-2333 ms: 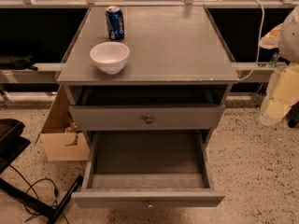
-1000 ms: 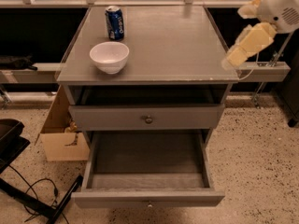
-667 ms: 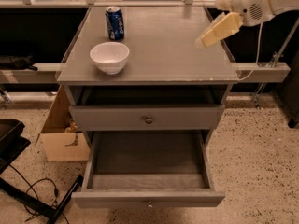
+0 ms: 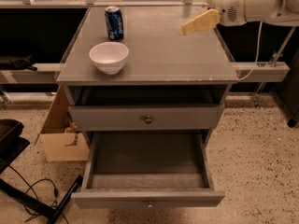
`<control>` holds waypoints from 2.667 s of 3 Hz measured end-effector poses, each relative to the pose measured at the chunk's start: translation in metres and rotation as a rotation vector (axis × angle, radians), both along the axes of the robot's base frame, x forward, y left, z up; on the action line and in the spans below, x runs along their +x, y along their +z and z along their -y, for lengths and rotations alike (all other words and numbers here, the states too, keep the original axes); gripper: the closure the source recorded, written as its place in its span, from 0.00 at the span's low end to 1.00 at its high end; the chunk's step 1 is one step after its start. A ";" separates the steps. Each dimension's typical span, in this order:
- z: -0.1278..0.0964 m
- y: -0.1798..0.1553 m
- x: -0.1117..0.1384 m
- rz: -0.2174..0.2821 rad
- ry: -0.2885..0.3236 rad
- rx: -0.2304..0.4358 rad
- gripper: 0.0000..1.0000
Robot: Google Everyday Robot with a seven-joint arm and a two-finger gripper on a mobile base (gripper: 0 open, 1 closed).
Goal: Place pepsi can into middle drawer
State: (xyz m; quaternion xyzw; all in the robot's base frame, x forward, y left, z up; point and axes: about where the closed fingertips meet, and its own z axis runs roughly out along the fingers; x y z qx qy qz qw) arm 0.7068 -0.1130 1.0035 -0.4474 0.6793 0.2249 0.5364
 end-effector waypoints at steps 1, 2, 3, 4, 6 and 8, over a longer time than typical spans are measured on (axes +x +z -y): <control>-0.003 0.005 0.008 0.017 -0.016 0.007 0.00; -0.020 -0.004 0.025 0.023 0.005 0.049 0.00; -0.063 -0.019 0.089 0.027 -0.036 0.175 0.00; -0.087 -0.027 0.130 0.023 -0.086 0.227 0.00; -0.150 -0.042 0.169 -0.031 -0.110 0.242 0.00; -0.226 -0.065 0.181 -0.087 -0.014 0.229 0.00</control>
Offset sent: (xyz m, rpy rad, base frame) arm 0.0564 0.0310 -0.0105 0.1171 -0.0522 -0.0101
